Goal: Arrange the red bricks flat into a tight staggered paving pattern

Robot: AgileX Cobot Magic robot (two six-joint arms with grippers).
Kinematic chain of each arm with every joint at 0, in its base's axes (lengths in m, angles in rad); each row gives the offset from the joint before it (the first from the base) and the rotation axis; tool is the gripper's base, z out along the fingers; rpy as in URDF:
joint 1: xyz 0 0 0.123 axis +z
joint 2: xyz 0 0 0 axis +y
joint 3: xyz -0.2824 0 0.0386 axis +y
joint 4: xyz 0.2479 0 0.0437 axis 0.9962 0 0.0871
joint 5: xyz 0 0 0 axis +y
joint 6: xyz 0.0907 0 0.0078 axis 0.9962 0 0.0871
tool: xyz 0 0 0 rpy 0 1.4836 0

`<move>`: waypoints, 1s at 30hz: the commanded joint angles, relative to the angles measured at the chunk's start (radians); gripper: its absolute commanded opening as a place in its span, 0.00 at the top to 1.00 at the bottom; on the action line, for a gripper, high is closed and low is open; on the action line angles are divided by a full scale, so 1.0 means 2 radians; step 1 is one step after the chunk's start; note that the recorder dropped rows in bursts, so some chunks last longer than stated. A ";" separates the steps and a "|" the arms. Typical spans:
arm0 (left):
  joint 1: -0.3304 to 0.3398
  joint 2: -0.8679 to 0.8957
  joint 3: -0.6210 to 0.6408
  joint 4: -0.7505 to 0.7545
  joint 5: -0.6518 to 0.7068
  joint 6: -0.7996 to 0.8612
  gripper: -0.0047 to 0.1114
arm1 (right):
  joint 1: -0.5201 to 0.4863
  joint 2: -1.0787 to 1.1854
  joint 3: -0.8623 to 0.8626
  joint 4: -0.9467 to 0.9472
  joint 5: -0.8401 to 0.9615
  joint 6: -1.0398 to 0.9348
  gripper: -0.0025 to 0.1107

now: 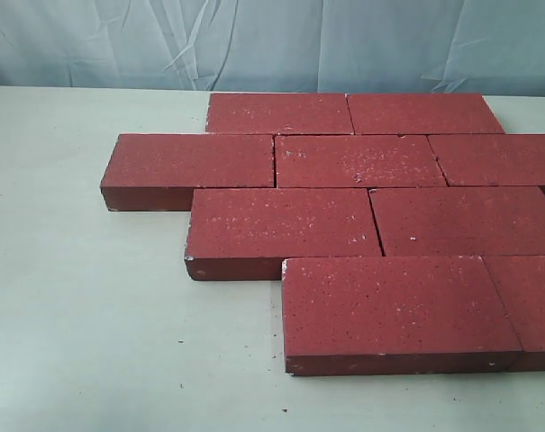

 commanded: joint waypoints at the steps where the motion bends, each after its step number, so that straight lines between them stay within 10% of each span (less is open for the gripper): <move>1: 0.001 -0.003 0.002 -0.002 -0.007 -0.001 0.96 | -0.001 -0.003 0.002 -0.013 0.000 -0.004 0.99; 30: 0.001 -0.003 0.002 -0.002 -0.007 -0.001 0.96 | -0.002 -0.193 0.244 -0.056 -0.002 0.113 0.99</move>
